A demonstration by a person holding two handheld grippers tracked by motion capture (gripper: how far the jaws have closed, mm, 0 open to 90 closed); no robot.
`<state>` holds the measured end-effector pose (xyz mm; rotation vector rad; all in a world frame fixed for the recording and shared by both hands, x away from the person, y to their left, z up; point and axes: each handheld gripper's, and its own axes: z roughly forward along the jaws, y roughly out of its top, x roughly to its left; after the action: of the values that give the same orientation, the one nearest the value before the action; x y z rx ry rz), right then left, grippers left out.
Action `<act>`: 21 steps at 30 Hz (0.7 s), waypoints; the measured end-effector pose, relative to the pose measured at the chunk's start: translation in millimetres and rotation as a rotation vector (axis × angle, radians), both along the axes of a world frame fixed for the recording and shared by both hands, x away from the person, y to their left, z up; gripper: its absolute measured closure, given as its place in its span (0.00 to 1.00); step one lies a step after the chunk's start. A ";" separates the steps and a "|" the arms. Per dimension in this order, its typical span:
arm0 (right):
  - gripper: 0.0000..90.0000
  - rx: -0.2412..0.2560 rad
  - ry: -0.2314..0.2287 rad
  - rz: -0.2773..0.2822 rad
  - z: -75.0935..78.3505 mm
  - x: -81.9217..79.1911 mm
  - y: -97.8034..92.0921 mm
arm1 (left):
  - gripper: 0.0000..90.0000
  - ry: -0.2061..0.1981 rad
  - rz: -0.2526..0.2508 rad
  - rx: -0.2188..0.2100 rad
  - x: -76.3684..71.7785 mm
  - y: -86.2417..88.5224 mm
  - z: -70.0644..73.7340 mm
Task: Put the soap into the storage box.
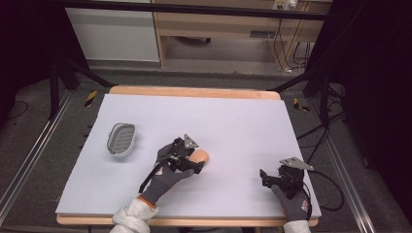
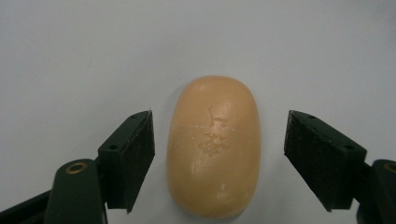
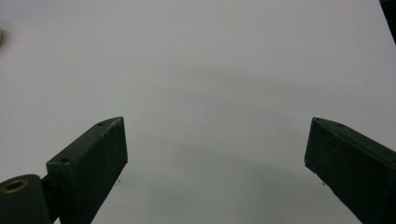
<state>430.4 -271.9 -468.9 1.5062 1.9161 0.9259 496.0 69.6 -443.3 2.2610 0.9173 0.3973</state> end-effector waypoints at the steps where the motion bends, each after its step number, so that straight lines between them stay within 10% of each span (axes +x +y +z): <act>1: 0.07 -0.001 0.001 0.000 -0.1 0.0 0.1 | 0.27 0.005 -0.002 0.004 0.5 -0.7 -0.9; 21: 0.07 0.001 0.018 0.002 -1.1 0.6 0.9 | 0.31 0.061 -0.005 0.071 11.7 -7.8 -22.3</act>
<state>431.1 -271.0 -470.0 1.5184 1.9300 0.9175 507.6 61.8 -465.6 2.3507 0.9418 0.3663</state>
